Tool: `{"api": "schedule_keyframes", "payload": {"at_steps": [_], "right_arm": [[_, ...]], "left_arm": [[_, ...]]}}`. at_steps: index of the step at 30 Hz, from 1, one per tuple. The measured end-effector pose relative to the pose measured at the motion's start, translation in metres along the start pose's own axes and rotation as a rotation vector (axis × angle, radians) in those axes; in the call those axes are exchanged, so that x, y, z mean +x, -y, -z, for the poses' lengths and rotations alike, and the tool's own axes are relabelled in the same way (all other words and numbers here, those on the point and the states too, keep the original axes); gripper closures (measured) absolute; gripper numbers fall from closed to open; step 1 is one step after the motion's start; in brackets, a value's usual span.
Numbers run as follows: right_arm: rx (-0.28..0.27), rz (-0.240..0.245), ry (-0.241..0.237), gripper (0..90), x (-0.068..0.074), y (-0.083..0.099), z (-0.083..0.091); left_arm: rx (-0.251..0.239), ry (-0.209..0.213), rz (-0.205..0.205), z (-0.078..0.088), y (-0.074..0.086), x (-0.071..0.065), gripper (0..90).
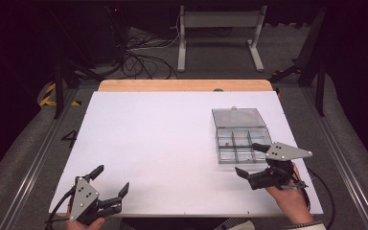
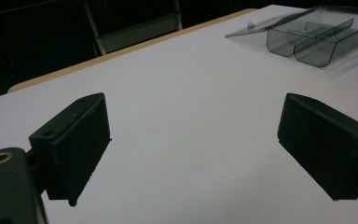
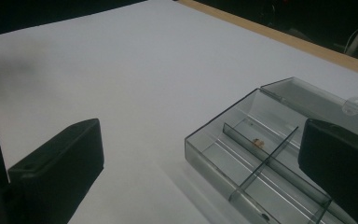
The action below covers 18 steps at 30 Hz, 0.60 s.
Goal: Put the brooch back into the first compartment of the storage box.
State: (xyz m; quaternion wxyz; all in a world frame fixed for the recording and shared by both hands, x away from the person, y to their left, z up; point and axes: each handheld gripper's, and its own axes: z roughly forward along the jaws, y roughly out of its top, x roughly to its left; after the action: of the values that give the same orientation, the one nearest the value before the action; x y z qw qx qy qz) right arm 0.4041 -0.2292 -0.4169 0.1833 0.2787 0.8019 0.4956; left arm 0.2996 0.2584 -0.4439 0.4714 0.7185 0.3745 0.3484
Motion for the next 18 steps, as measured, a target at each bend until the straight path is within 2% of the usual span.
{"api": "schedule_keyframes", "payload": {"at_steps": [8,13,18], "right_arm": [[0.007,-0.019,-0.021,0.6,0.000,0.018,0.002],[0.008,-0.011,-0.044,0.5,0.000,0.026,0.001],[0.025,-0.012,-0.046,0.6,-0.001,0.036,-0.001]], "left_arm": [[0.001,-0.001,0.000,0.000,0.000,0.000,9.7],[-0.001,-0.001,-0.002,0.000,0.000,0.000,9.7],[0.002,0.000,0.000,0.000,0.000,0.000,9.7]]}}
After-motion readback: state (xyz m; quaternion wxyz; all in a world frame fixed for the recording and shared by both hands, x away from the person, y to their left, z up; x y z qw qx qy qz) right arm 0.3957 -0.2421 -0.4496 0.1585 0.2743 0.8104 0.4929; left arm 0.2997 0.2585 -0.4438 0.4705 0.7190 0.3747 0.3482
